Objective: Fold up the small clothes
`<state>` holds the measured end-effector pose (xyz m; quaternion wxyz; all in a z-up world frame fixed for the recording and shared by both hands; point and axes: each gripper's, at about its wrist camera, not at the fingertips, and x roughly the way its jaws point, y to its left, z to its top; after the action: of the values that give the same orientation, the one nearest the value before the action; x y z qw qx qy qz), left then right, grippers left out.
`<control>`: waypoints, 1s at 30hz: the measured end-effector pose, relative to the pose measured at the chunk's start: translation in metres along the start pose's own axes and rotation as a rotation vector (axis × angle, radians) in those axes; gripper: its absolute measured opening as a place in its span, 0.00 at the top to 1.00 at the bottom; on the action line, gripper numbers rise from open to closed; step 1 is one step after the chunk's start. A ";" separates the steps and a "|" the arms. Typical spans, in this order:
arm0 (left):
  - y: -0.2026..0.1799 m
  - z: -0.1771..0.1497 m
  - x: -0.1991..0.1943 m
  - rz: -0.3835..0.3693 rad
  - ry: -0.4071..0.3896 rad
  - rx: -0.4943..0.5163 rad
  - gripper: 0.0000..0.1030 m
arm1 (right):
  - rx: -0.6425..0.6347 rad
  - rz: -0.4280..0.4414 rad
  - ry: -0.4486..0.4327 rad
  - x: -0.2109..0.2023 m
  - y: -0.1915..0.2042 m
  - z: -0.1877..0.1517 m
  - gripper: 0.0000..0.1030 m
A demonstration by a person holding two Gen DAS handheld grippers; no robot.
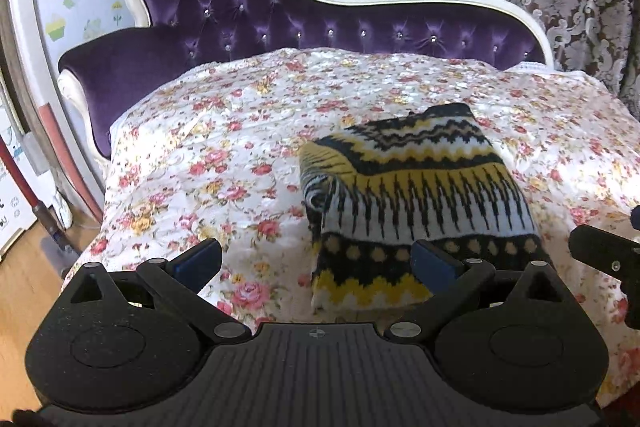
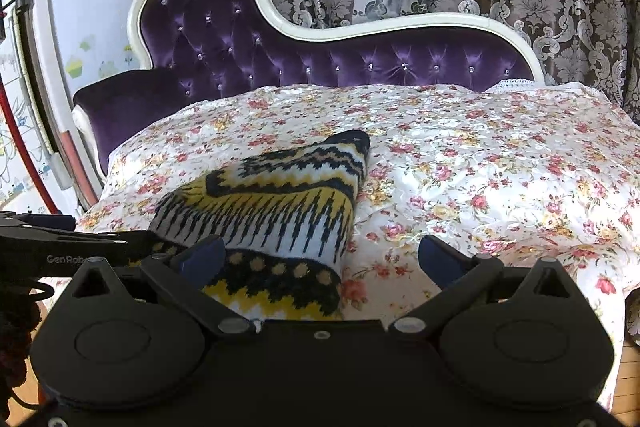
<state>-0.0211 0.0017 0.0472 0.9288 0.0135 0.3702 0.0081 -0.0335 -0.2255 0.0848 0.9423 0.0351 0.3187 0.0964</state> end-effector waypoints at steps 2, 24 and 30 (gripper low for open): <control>0.001 -0.001 0.001 -0.002 0.010 -0.005 0.01 | 0.010 -0.018 -0.006 -0.003 0.001 -0.001 0.00; -0.003 -0.010 0.009 -0.049 0.092 -0.006 0.01 | 0.050 -0.052 0.088 0.011 -0.009 -0.004 0.00; -0.003 -0.014 0.012 -0.061 0.116 -0.008 0.01 | 0.056 -0.045 0.101 0.013 -0.009 -0.006 0.00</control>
<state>-0.0219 -0.0004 0.0290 0.9056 -0.0019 0.4237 -0.0182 -0.0254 -0.2316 0.0708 0.9255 0.0493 0.3693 0.0677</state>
